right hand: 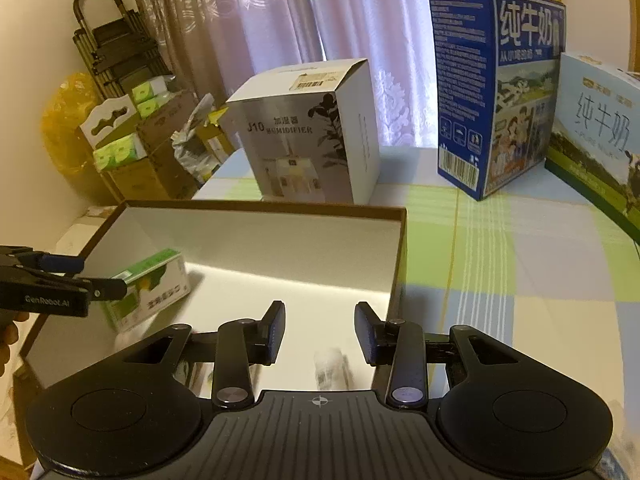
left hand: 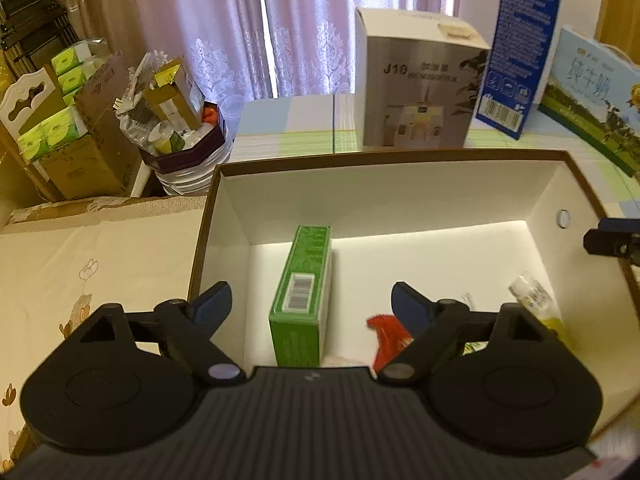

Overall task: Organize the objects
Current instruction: 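Open both tools to drop the green box and pill bottle into the box, then withdraw both tools toward the toothpaste tube and brown scrunchie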

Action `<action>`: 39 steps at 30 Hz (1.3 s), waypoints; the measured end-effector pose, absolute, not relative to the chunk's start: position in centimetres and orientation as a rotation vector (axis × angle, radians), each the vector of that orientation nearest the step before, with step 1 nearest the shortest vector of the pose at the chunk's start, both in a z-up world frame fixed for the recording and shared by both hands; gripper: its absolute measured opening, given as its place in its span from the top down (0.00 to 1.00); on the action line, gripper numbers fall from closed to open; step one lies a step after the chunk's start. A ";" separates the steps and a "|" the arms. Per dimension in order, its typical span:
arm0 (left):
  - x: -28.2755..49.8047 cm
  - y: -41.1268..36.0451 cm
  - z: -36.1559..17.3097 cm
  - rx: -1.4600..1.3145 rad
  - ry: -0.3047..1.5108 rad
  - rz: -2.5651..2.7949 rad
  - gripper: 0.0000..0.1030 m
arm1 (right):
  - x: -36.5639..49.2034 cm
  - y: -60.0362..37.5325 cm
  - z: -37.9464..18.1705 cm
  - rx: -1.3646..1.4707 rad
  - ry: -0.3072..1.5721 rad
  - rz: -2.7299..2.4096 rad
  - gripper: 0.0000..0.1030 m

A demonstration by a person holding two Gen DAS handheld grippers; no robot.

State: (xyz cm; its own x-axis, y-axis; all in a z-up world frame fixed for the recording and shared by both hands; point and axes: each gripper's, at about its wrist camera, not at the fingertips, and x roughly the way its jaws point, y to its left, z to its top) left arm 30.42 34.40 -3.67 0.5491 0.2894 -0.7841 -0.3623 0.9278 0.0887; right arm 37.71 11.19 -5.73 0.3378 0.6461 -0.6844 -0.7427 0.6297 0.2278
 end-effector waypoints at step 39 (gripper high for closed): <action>18.8 21.1 -1.2 -0.185 0.970 0.280 0.15 | 27.5 -1.3 -3.0 0.005 0.913 0.897 0.65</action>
